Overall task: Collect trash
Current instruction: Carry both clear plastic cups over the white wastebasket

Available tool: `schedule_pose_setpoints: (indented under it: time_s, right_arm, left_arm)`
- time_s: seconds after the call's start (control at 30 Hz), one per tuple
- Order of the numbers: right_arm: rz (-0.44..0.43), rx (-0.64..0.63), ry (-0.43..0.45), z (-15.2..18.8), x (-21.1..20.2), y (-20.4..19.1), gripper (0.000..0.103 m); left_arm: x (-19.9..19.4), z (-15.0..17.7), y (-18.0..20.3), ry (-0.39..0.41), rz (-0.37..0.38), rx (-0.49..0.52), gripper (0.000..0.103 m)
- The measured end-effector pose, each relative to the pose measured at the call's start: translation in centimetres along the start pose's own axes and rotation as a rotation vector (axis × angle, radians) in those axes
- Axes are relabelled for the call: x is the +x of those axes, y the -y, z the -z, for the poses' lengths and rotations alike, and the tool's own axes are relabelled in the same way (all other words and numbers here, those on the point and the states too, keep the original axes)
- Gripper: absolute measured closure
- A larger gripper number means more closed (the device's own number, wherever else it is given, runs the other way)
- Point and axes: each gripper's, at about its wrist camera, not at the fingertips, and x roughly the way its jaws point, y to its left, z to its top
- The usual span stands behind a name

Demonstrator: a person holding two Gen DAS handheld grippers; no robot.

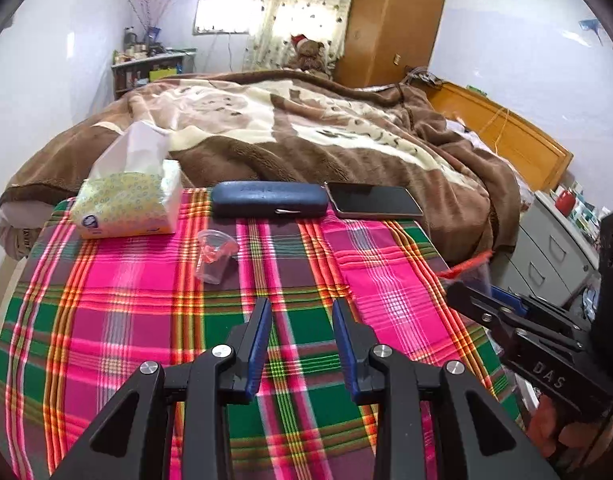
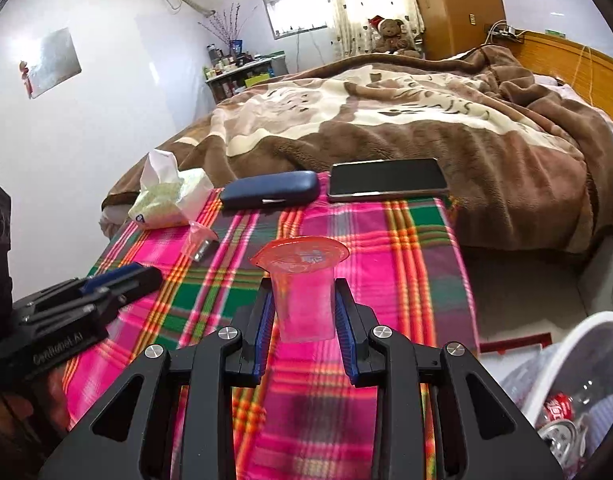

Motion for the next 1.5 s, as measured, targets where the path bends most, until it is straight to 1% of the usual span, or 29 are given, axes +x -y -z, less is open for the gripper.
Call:
schedule_pose_setpoints:
  time_s: [0.1, 0.13, 0.2, 0.23, 0.27, 0.37, 0.43, 0.5, 0.57, 0.63, 0.73, 0.83, 0.9, 0.97, 1.03, 1.1, 1.23, 1.5]
  right_arm:
    - [-0.003, 0.008, -0.007, 0.3, 0.2, 0.5, 0.073]
    - [-0.010, 0.015, -0.009, 0.3, 0.4, 0.5, 0.073]
    - [-0.014, 0.018, -0.011, 0.2, 0.8, 0.6, 0.073]
    - [-0.015, 0.017, -0.012, 0.1, 1.1, 0.5, 0.073]
    - [-0.016, 0.015, -0.015, 0.1, 1.3, 0.5, 0.073]
    - [-0.017, 0.010, -0.026, -0.2, 2.3, 0.3, 0.073]
    - [-0.019, 0.014, -0.033, -0.4, 3.2, 0.2, 0.073]
    - [-0.020, 0.015, -0.037, -0.5, 3.6, 0.2, 0.073]
    - [-0.014, 0.008, -0.047, -0.6, 4.2, 0.1, 0.073]
    - [-0.012, 0.004, -0.056, -0.6, 4.8, 0.1, 0.073]
    - [-0.012, 0.004, -0.069, -0.6, 5.6, 0.1, 0.073]
    - [-0.009, 0.001, -0.081, -0.5, 6.2, 0.1, 0.073]
    - [-0.004, -0.003, -0.088, -0.6, 6.5, 0.1, 0.073]
    - [-0.003, -0.007, -0.088, -0.6, 6.6, 0.0, 0.073]
    - [0.000, -0.015, -0.088, -0.7, 6.6, 0.0, 0.073]
    - [-0.001, -0.014, -0.091, -0.6, 6.7, 0.1, 0.073]
    - [-0.004, -0.011, -0.088, -0.6, 6.7, 0.1, 0.073]
    - [-0.013, 0.018, -0.056, -0.9, 5.1, 0.4, 0.073]
  left_arm:
    - [0.5, 0.5, -1.7, -0.024, -0.047, -0.041, 0.071]
    - [0.6, 0.5, -2.3, -0.029, -0.047, -0.057, 0.071]
    - [1.0, 0.3, -3.7, -0.029, -0.069, -0.082, 0.065]
    - [1.4, 0.0, -4.3, -0.028, -0.078, -0.091, 0.060]
    - [1.7, -0.2, -4.7, -0.029, -0.074, -0.095, 0.057]
    - [3.3, -1.1, -5.6, -0.046, -0.078, -0.090, 0.053]
    - [4.5, -1.5, -6.0, -0.052, -0.083, -0.083, 0.053]
    - [5.6, -2.0, -6.3, -0.060, -0.069, -0.079, 0.053]
    - [6.7, -2.5, -6.6, -0.059, -0.083, -0.068, 0.053]
    - [7.8, -3.1, -7.0, -0.065, -0.073, -0.073, 0.053]
    - [9.0, -3.5, -7.1, -0.074, -0.087, -0.065, 0.053]
    - [10.1, -3.8, -7.2, -0.085, -0.086, -0.051, 0.055]
    - [10.8, -4.0, -7.3, -0.095, -0.070, -0.055, 0.061]
    - [11.4, -4.1, -7.4, -0.099, -0.079, -0.047, 0.068]
    - [11.6, -4.2, -7.3, -0.103, -0.068, -0.047, 0.073]
    - [11.8, -4.2, -7.3, -0.099, -0.077, -0.044, 0.073]
    - [11.6, -4.3, -7.0, -0.099, -0.065, -0.042, 0.073]
    - [9.2, -3.6, -5.0, -0.074, -0.040, -0.021, 0.073]
